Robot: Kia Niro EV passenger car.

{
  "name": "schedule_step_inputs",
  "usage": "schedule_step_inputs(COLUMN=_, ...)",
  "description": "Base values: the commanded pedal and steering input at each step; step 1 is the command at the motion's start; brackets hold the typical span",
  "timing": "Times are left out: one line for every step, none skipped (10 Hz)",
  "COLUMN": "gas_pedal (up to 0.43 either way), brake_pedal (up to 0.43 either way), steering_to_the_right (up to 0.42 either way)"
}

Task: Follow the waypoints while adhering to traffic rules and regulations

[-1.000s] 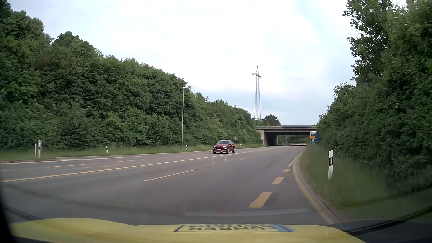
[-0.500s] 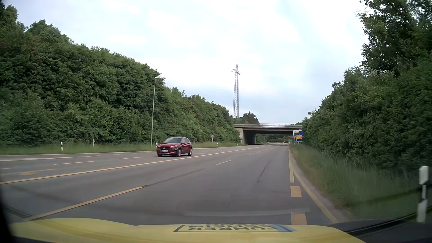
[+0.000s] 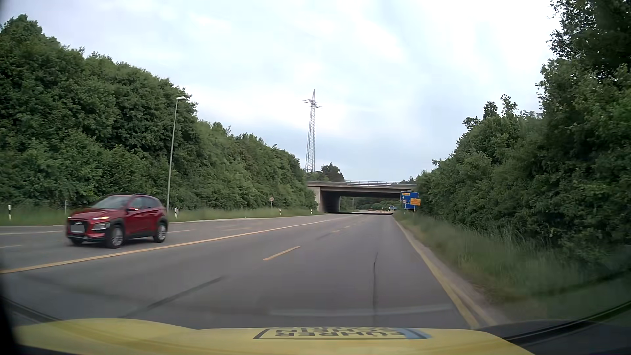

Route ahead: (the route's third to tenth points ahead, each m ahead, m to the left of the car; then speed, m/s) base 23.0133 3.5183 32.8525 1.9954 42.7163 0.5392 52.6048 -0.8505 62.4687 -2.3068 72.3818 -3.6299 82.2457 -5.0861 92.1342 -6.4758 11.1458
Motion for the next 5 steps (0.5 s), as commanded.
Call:
schedule_step_inputs(gas_pedal=0.197, brake_pedal=0.0, steering_to_the_right=0.071)
schedule_step_inputs(gas_pedal=0.197, brake_pedal=0.0, steering_to_the_right=0.066)
schedule_step_inputs(gas_pedal=0.177, brake_pedal=0.0, steering_to_the_right=0.06)
schedule_step_inputs(gas_pedal=0.169, brake_pedal=0.0, steering_to_the_right=0.049)
schedule_step_inputs(gas_pedal=0.169, brake_pedal=0.0, steering_to_the_right=0.039)
